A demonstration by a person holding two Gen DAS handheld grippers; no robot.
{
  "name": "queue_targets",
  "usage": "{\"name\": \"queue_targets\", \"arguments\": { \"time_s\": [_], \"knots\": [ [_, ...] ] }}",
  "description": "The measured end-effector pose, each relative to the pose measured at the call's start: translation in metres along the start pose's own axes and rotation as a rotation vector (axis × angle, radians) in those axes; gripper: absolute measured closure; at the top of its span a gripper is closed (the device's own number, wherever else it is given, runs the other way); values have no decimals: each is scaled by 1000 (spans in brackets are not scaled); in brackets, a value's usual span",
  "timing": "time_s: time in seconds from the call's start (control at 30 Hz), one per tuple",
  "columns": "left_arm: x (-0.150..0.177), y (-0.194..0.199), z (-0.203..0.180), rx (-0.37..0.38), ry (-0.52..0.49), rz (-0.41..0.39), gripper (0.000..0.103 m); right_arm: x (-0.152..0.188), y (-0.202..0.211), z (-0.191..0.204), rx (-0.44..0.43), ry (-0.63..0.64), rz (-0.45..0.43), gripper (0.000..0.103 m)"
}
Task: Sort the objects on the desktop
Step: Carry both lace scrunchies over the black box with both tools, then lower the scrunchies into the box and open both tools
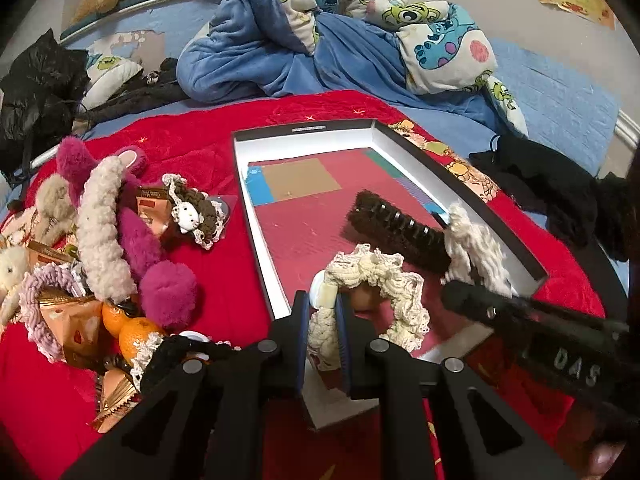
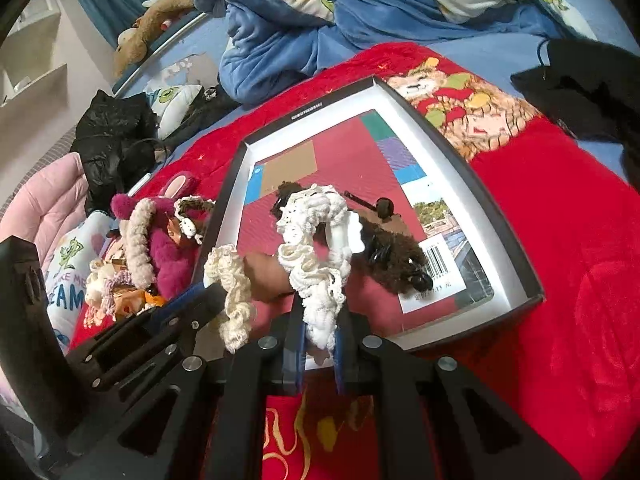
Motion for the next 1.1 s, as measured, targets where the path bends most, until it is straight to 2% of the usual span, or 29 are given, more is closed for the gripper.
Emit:
{"name": "queue_targets", "arguments": {
  "time_s": [0.13, 0.27, 0.6, 0.7, 0.73, 1.0, 1.07, 1.1],
  "knots": [
    [2, 1, -2, -10, -8, -6, 89, -8, -1, 0, 6, 5, -14, 92],
    [3, 1, -1, -12, 0, -7, 89, -2, -4, 10, 73, 73, 5, 92],
    [4, 2, 0, -15, 19, 0, 88, 3, -3, 11, 80, 53, -20, 92],
    [4, 4, 0, -5, 33, 1, 79, 3, -3, 10, 74, 42, -26, 92],
    [4, 5, 0, 3, 35, 8, 76, 3, -2, 10, 70, 44, -24, 90],
    [0, 9, 4, 21, 54, 25, 76, 1, -1, 13, 58, 48, -19, 78],
    [-2, 15, 3, 8, 46, -6, 73, 0, 2, 12, 72, 55, -29, 66],
    [-2, 18, 3, -15, 44, -23, 63, 0, 4, 12, 89, 59, -37, 62]
  ]
}}
Point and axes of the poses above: each gripper's, at about its wrist camera, not at the fingertips, and y roughly against the way its jaws point, z to its left, x to its underside, the point moved 1 cm from there along -y, roughly the way its jaws point, and after that the axes turned 11 degrees about y, right-handed, at the moved point
